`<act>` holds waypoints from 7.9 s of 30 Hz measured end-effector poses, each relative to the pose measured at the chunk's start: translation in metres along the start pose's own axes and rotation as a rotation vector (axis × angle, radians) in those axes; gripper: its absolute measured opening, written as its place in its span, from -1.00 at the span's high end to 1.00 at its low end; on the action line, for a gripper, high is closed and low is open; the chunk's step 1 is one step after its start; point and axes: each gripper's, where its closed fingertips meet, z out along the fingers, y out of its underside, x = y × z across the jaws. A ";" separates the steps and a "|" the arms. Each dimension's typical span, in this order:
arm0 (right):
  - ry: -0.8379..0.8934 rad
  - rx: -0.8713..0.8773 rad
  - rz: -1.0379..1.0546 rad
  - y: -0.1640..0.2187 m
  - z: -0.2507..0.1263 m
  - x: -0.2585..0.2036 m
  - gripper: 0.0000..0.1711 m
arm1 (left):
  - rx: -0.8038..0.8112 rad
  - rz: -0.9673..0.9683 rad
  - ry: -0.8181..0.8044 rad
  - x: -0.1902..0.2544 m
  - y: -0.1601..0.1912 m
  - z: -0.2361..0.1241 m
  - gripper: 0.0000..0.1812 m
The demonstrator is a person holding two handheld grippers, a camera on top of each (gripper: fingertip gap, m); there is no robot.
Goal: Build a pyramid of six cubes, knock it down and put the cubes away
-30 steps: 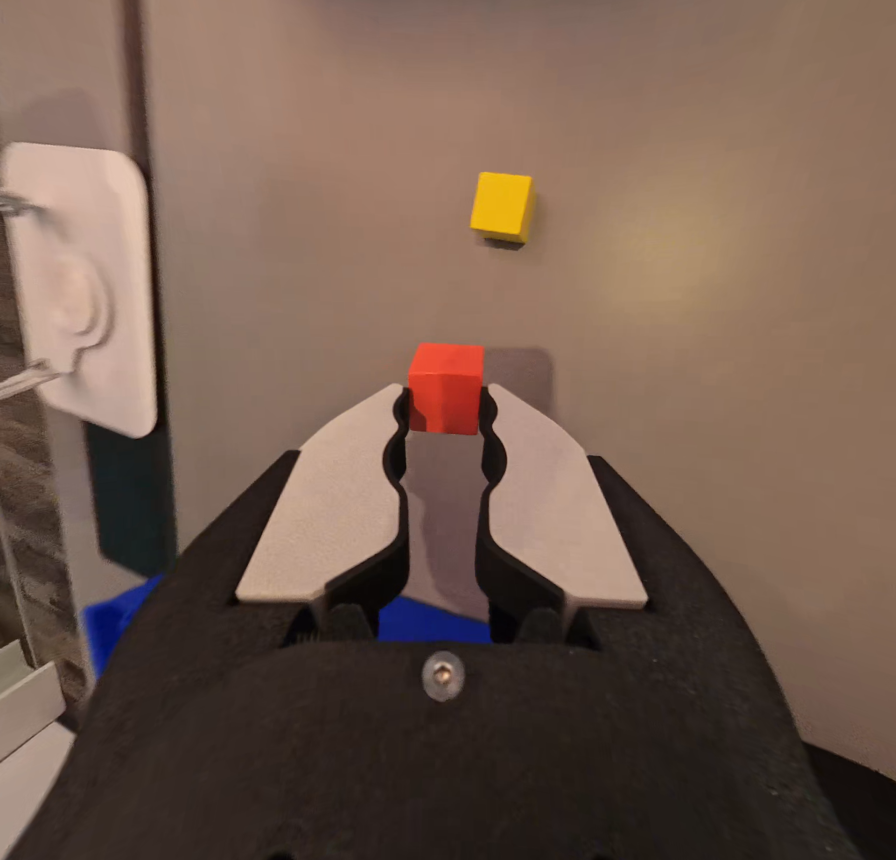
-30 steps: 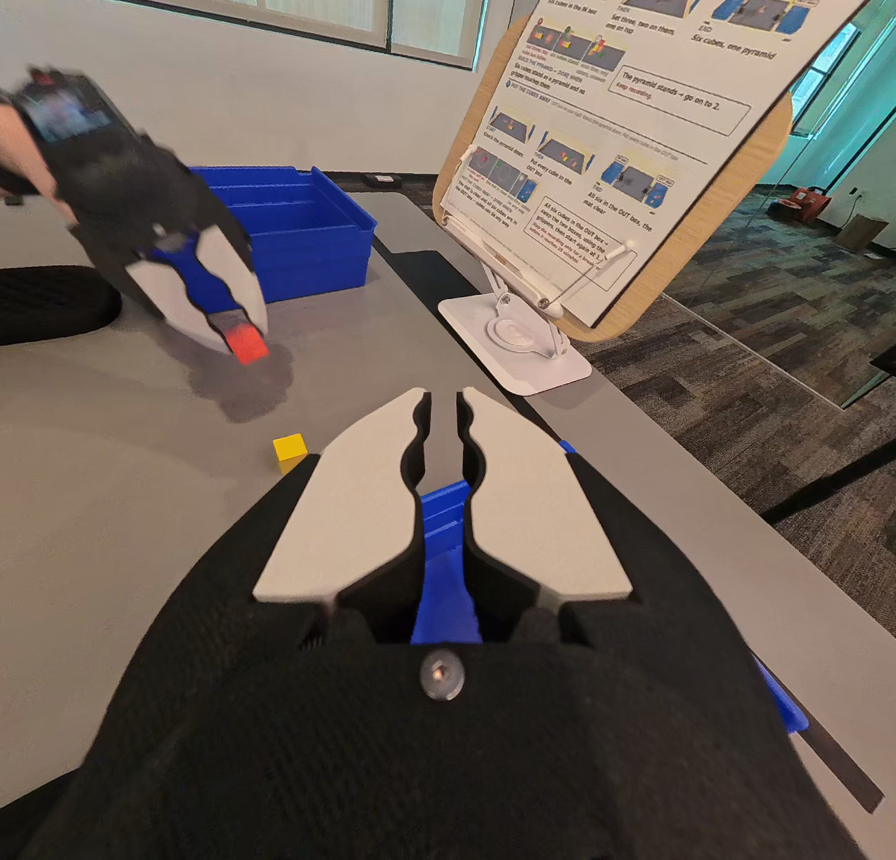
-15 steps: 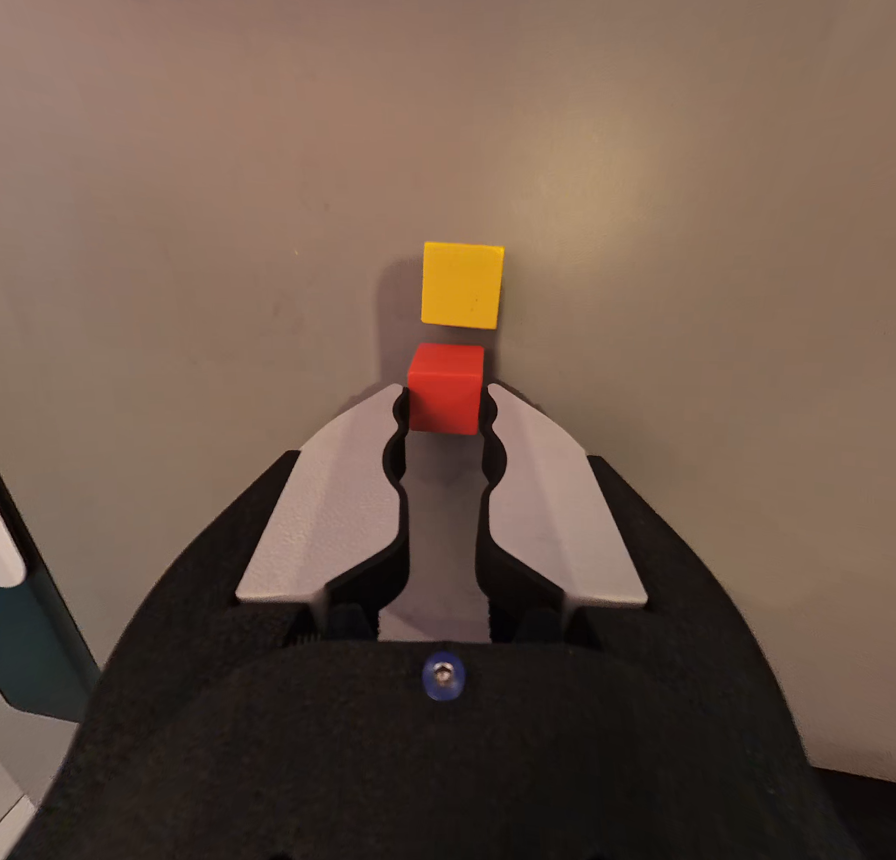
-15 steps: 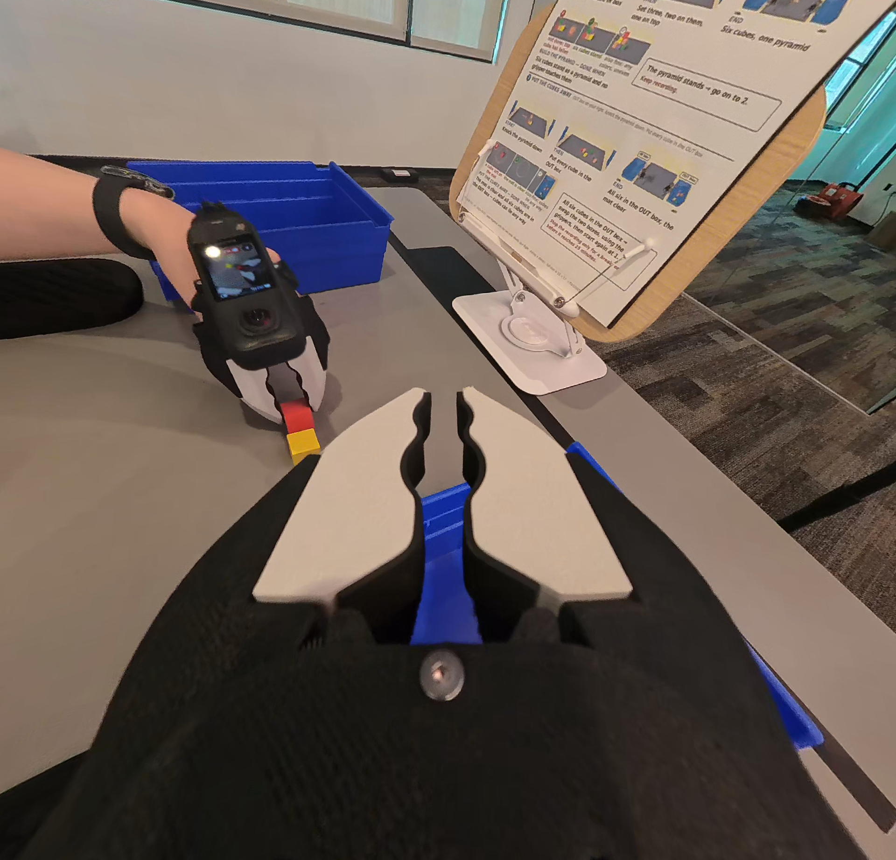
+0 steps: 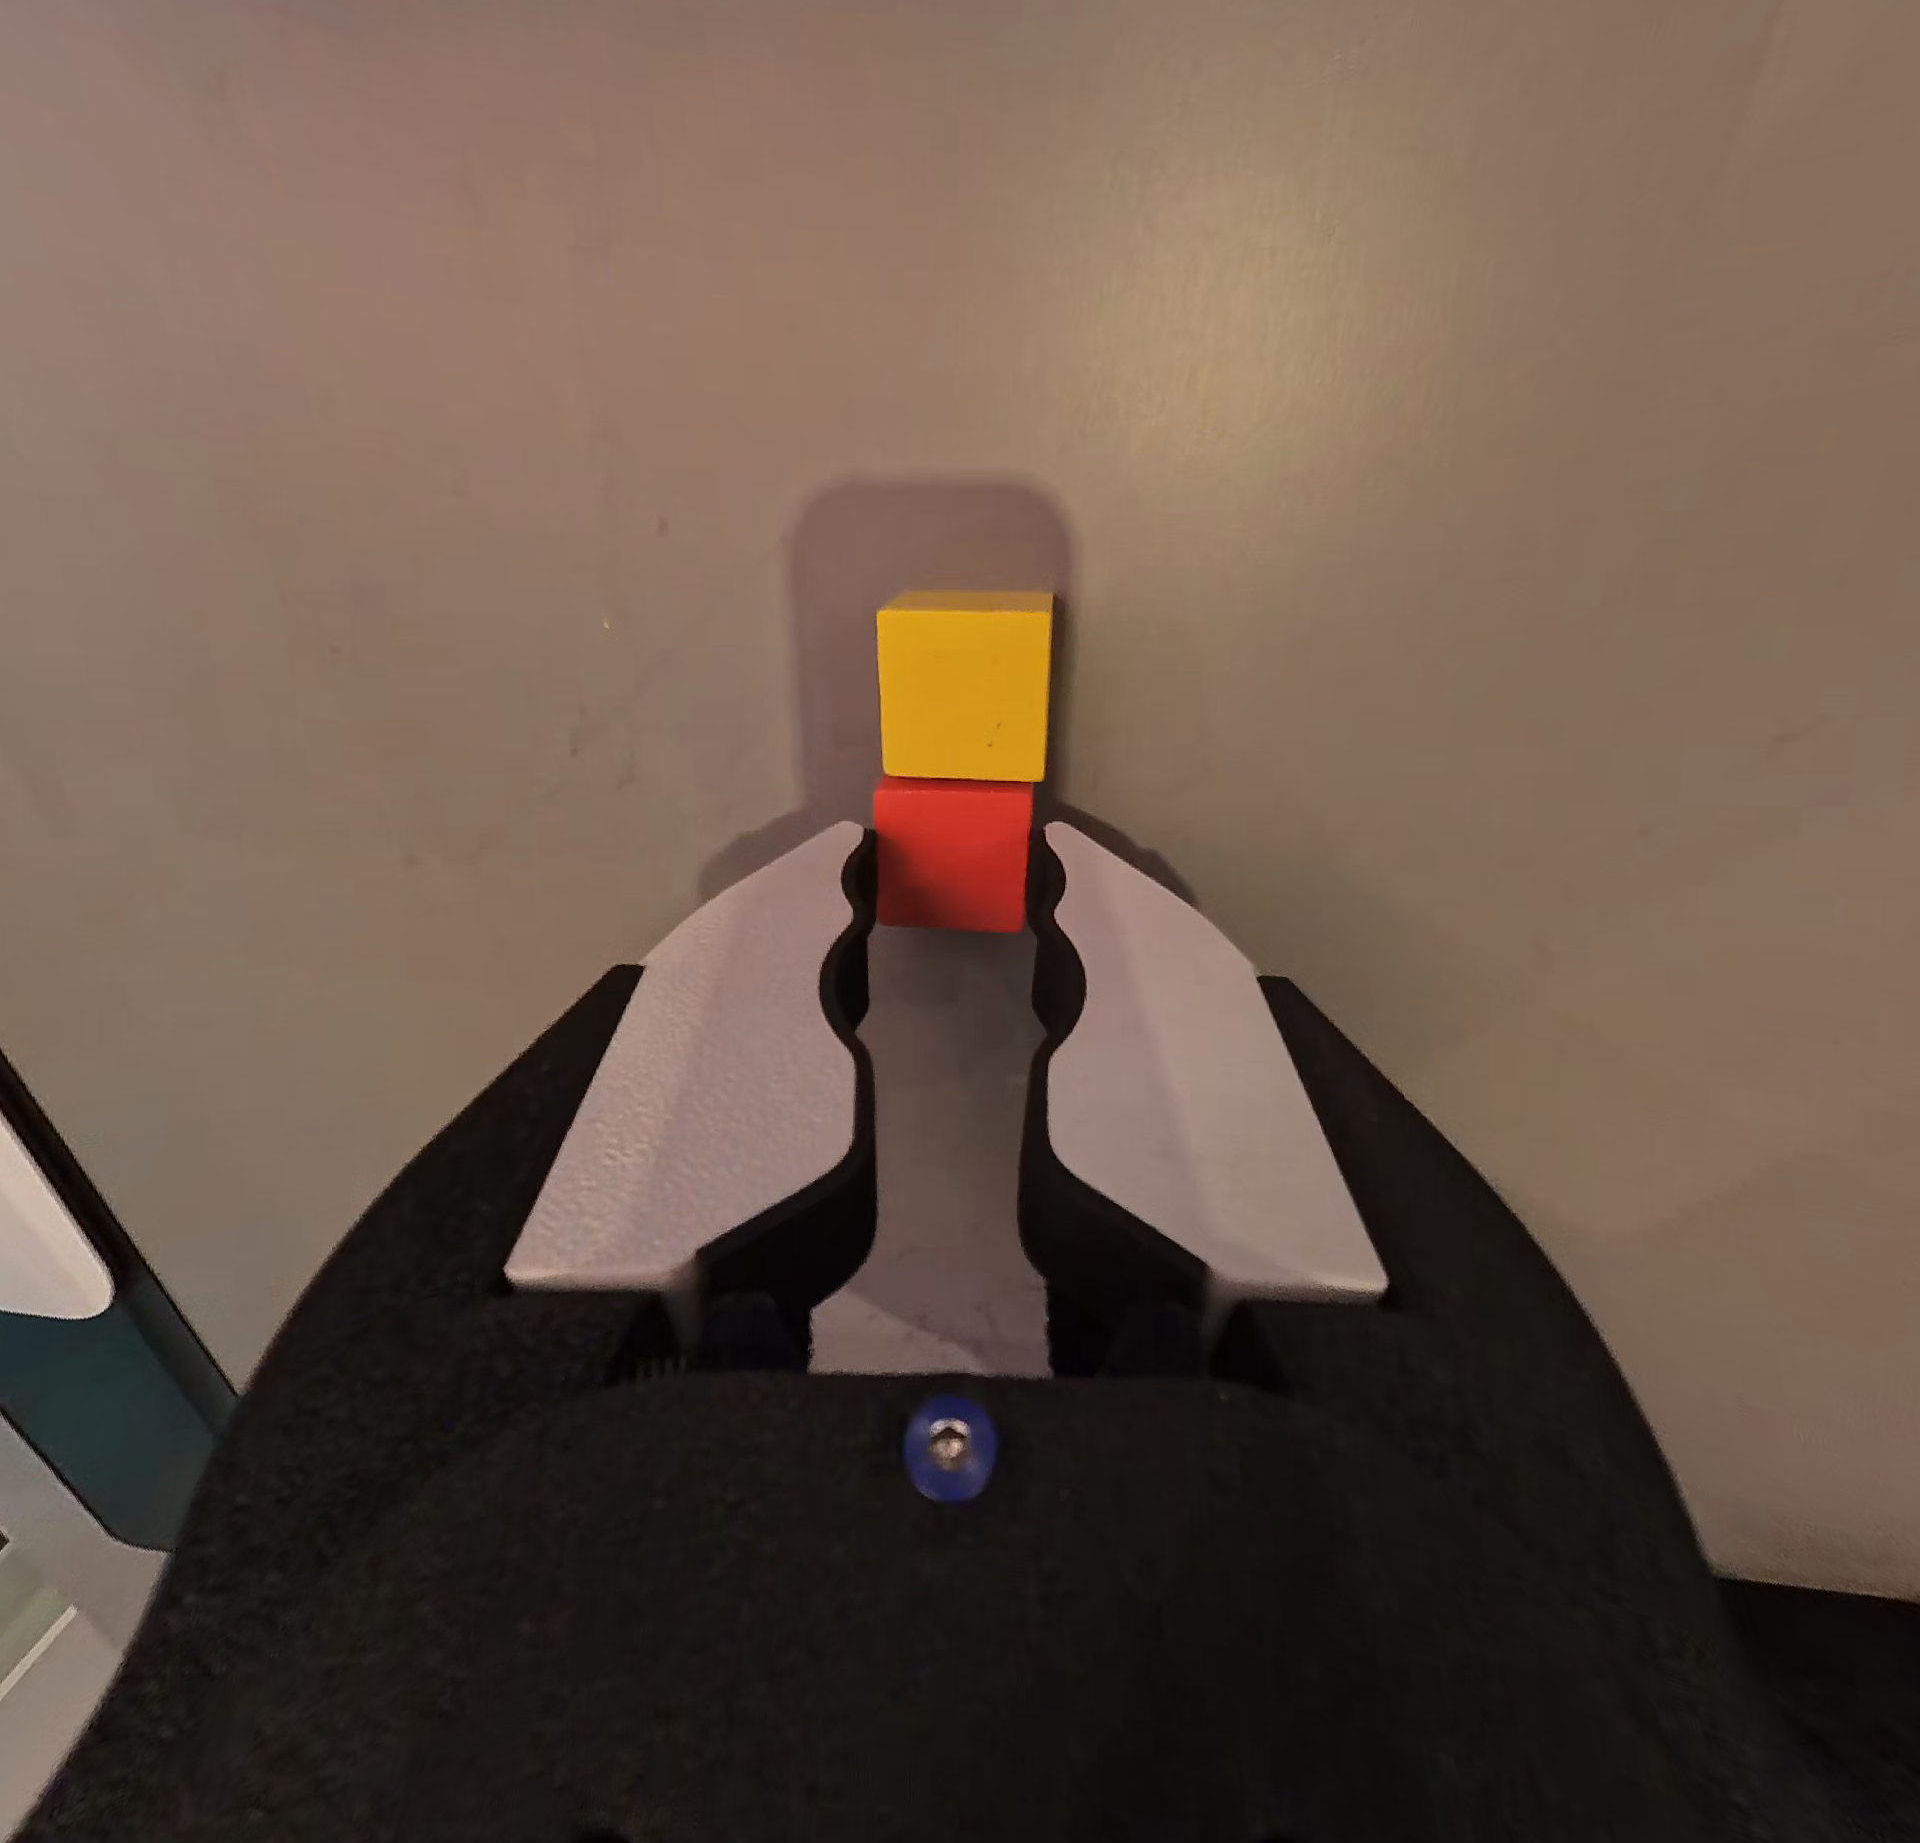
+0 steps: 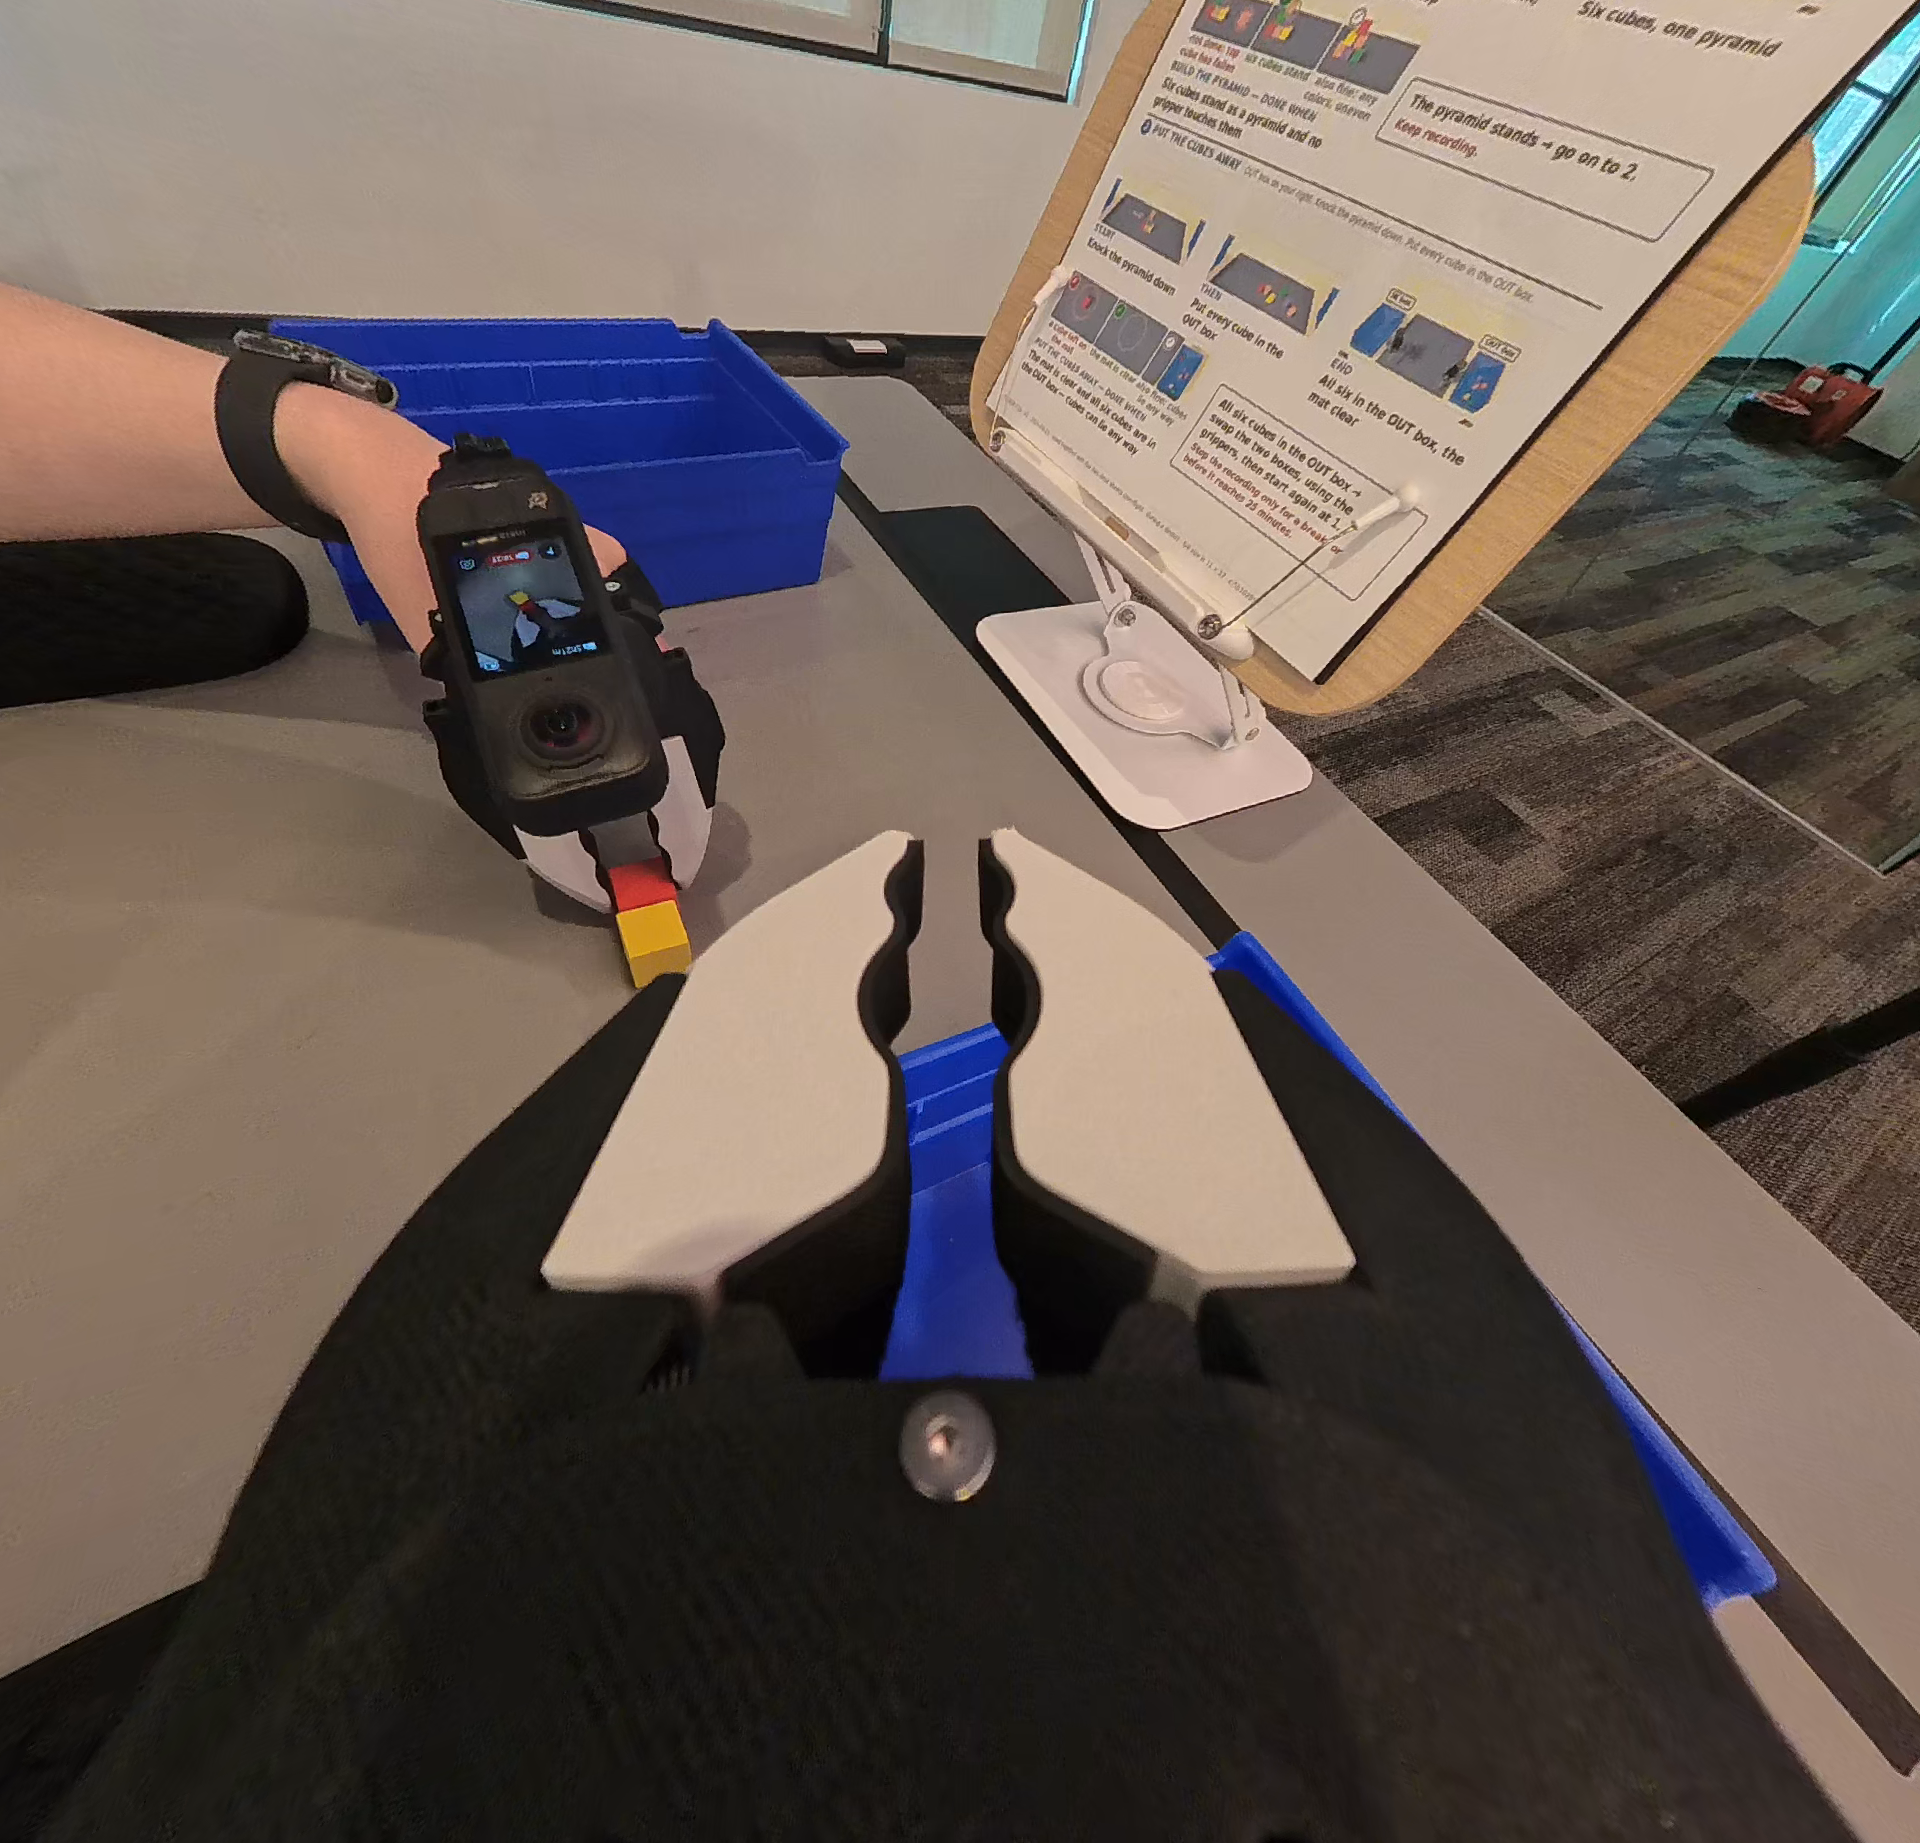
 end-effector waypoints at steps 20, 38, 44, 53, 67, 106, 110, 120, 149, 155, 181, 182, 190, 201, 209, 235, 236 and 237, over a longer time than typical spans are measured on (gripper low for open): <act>-0.012 -0.085 -0.003 0.016 0.011 -0.001 0.87 | -0.005 -0.008 0.010 0.002 0.001 0.007 0.68; -0.038 -0.134 0.001 0.026 0.016 -0.004 0.87 | 0.044 -0.063 0.017 -0.001 -0.006 0.000 0.45; -0.041 -0.133 0.008 0.028 0.014 -0.003 0.88 | 0.211 -0.131 -0.101 -0.017 0.007 -0.070 0.46; -0.046 -0.076 0.018 0.019 0.010 -0.002 0.88 | 0.345 -0.591 -0.464 -0.058 0.189 -0.213 0.52; -0.057 -0.135 0.020 0.028 0.018 -0.006 0.87 | -0.137 -0.655 -0.158 -0.025 0.326 -0.058 0.48; -0.097 -0.127 0.001 0.022 0.017 -0.016 0.87 | -0.036 -0.128 -0.115 0.007 0.040 -0.013 0.70; -0.105 -0.131 0.001 0.023 0.018 -0.017 0.87 | -0.061 -0.099 -0.115 0.004 0.037 -0.008 0.70; -0.110 -0.133 0.005 0.024 0.018 -0.017 0.87 | -0.062 -0.080 -0.108 0.000 0.027 -0.005 0.70; -0.137 -0.193 0.023 0.039 0.025 -0.018 0.86 | 0.103 -0.083 -0.085 0.000 0.012 -0.055 0.46; -0.122 -0.173 0.023 0.037 0.022 -0.015 0.86 | 0.231 -0.300 -0.334 -0.050 0.072 -0.153 0.57; -0.142 -0.207 0.050 0.046 0.034 -0.017 0.86 | -0.062 -0.575 -0.272 -0.090 0.339 -0.032 0.62; -0.144 -0.211 0.049 0.047 0.034 -0.017 0.86 | -0.069 -0.574 -0.272 -0.090 0.339 -0.034 0.64; -0.141 -0.176 0.052 0.041 0.030 -0.016 0.86 | -0.112 -0.587 -0.499 -0.109 0.330 -0.112 0.69; -0.156 -0.170 0.034 0.035 0.030 -0.022 0.86 | 0.301 -0.297 -0.310 -0.024 0.054 -0.165 0.70; -0.167 -0.153 0.014 0.029 0.027 -0.028 0.86 | 0.139 -0.117 -0.140 0.004 -0.017 -0.050 0.70; -0.164 -0.140 0.028 0.029 0.023 -0.024 0.86 | 0.218 -0.151 -0.147 -0.022 -0.021 -0.080 0.47; -0.166 -0.135 0.029 0.029 0.023 -0.024 0.86 | 0.263 -0.172 -0.202 -0.029 -0.016 -0.099 0.48; -0.166 -0.129 0.031 0.028 0.022 -0.024 0.86 | 0.305 -0.208 -0.266 -0.037 -0.008 -0.120 0.49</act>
